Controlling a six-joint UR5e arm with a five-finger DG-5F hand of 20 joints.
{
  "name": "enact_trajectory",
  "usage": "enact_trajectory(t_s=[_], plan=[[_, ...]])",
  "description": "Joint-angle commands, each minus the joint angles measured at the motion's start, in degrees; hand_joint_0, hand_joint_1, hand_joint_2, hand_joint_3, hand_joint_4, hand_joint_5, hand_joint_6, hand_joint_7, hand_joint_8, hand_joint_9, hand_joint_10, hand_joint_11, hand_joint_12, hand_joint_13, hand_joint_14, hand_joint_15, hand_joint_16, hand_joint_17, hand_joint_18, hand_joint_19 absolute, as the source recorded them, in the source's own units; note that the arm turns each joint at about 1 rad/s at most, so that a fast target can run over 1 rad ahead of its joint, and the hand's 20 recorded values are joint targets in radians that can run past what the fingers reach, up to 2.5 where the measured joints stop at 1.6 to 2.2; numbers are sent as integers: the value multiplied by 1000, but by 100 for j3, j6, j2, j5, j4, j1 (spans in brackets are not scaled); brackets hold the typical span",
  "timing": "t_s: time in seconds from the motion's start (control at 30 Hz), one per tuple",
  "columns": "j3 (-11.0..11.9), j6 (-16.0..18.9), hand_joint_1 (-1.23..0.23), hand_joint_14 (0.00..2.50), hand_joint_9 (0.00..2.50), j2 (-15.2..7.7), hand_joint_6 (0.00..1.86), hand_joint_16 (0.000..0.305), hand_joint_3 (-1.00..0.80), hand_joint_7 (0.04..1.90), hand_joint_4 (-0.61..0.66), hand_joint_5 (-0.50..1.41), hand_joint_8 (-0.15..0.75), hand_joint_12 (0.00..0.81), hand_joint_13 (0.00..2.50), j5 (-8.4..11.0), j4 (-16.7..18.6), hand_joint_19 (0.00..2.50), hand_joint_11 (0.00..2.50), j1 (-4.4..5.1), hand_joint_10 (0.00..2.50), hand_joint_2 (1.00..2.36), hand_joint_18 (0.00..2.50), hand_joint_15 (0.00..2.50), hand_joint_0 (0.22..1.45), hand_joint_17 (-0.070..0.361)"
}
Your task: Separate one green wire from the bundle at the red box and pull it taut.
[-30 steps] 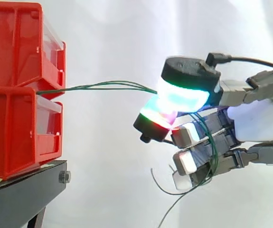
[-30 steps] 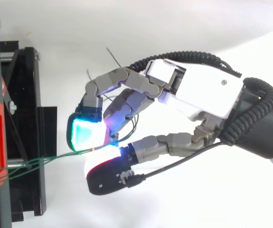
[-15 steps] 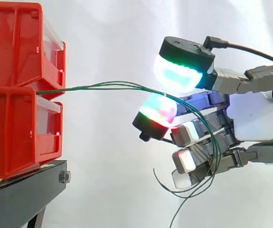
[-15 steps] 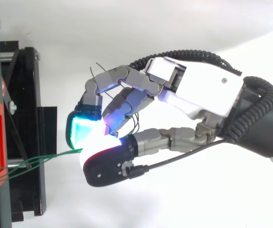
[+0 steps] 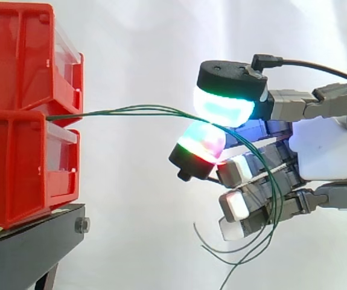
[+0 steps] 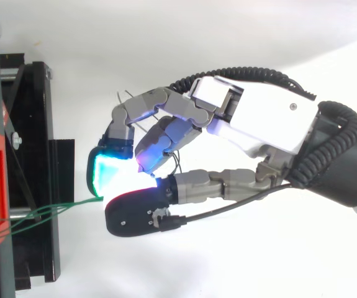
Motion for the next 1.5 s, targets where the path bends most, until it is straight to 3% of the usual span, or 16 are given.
enact_trajectory(t_s=[0.0, 0.2, 0.7, 0.8, 0.9, 1.3, 1.47], plan=[[0, 31, -818, 25, 1075, 0, 874, 55, -256, 1047, 23, -163, 244, 328, 875, 0, -1, 710, 958, 1, 31, 1022, 604, 677, 658, 124], [0, 31, -783, 26, 1095, 0, 868, 55, -500, 1004, 62, -160, 250, 324, 892, 0, -1, 726, 977, 9, 31, 1000, 607, 684, 611, 123], [0, 31, -711, 26, 1182, 0, 853, 57, -500, 1014, 86, -154, 270, 340, 928, 0, -62, 728, 1000, 18, 29, 1000, 629, 683, 543, 128], [0, 31, -683, 28, 1353, 0, 850, 58, -500, 1008, 87, -152, 289, 339, 1051, 0, -62, 732, 1279, 27, 26, 1000, 690, 770, 529, 131], [0, 40, -659, 30, 1409, 0, 849, 59, -500, 1020, 94, -150, 289, 349, 1117, 0, -36, 736, 1387, 36, 23, 1000, 720, 854, 516, 134], [0, 40, -622, 27, 1399, 0, 842, 61, -500, 962, 112, -163, 289, 367, 1131, 0, -36, 737, 1484, 36, 18, 1000, 734, 897, 495, 138], [0, 67, -635, 28, 1327, 0, 845, 63, -500, 925, 113, -172, 292, 369, 1104, 9, -106, 724, 1457, 80, 16, 1000, 727, 901, 485, 141]])
